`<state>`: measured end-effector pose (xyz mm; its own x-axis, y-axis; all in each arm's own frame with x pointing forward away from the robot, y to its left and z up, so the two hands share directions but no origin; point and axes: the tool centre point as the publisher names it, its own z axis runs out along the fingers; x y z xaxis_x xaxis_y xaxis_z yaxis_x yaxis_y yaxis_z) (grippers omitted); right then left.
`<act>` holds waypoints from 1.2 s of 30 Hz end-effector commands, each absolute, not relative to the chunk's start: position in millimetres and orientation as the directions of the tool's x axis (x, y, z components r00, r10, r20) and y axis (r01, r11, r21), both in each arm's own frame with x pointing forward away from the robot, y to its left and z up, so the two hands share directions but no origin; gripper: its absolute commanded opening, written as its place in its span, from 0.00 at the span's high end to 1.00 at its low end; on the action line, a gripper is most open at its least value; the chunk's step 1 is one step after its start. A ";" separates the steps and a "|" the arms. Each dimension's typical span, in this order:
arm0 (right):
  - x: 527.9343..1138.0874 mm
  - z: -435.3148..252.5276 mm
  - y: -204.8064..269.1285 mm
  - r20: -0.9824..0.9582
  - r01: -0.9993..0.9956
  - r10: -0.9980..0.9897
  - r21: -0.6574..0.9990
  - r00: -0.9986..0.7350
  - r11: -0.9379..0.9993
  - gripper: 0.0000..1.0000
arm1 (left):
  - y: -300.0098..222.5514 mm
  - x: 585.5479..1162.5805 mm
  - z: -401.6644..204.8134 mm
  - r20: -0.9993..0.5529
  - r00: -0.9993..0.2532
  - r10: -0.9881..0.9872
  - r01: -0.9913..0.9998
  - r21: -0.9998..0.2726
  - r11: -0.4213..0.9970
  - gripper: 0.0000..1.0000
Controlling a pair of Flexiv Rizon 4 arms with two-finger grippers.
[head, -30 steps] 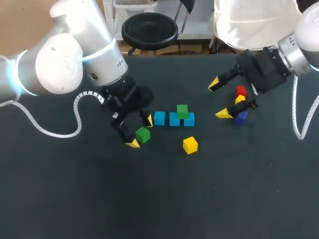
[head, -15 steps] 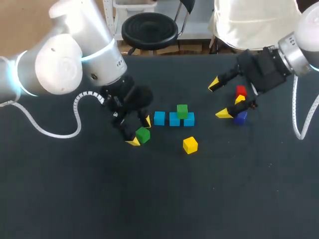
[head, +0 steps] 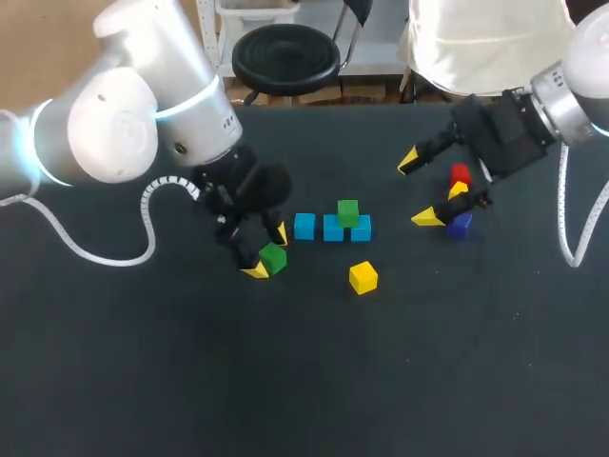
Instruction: Place the blue cubes, place green cubes on the blue cubes, place the yellow cubes on the green cubes, then place the red cubes on the yellow cubes, and place purple cube on the red cubes.
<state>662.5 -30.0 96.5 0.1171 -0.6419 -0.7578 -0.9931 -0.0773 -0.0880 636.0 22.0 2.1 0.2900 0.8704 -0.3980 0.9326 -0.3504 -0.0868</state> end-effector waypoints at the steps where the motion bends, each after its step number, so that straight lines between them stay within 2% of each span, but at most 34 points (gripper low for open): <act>1: 662.3 96.4 -30.2 -0.759 -0.993 -0.641 -0.089 0.118 -0.078 0.00 | 24.8 635.5 2.6 -0.396 0.285 0.873 0.935 -0.083 -0.343 0.27; 4: 662.3 96.4 -30.2 -0.759 -0.993 -0.641 -0.089 0.118 -0.078 0.00 | 26.0 635.6 2.8 -0.394 0.282 0.875 0.937 -0.083 -0.339 0.29; 7: 662.3 96.4 -30.2 -0.759 -0.993 -0.641 -0.089 0.118 -0.078 0.00 | 26.3 635.5 2.9 -0.393 0.279 0.876 0.938 -0.082 -0.336 0.38; 13: 662.3 96.4 -30.2 -0.759 -0.993 -0.641 -0.089 0.118 -0.078 0.00 | 24.3 635.4 2.0 -0.396 0.284 0.873 0.936 -0.082 -0.342 0.41; 16: 662.3 96.4 -30.2 -0.759 -0.993 -0.641 -0.089 0.118 -0.078 0.00 | 23.6 635.2 1.1 -0.398 0.287 0.871 0.935 -0.082 -0.345 0.50; 22: 662.3 96.4 -30.2 -0.759 -0.993 -0.641 -0.089 0.118 -0.078 0.00 | 23.5 634.6 -0.6 -0.398 0.285 0.872 0.936 -0.083 -0.343 0.60; 24: 662.3 96.4 -30.2 -0.759 -0.993 -0.641 -0.089 0.118 -0.078 0.00 | 23.7 634.7 -1.5 -0.397 0.284 0.873 0.936 -0.084 -0.343 0.57; 25: 662.3 96.4 -30.2 -0.759 -0.993 -0.641 -0.089 0.118 -0.078 0.00 | 24.0 634.7 -1.8 -0.397 0.283 0.873 0.936 -0.085 -0.342 0.51; 26: 662.3 96.4 -30.2 -0.759 -0.993 -0.641 -0.089 0.118 -0.078 0.00 | 24.1 634.7 -1.8 -0.396 0.282 0.874 0.936 -0.086 -0.341 0.00; 36: 662.3 96.4 -30.2 -0.759 -0.993 -0.641 -0.089 0.118 -0.078 0.00 | 30.8 637.9 -2.9 -0.389 0.271 0.881 0.941 -0.085 -0.328 0.00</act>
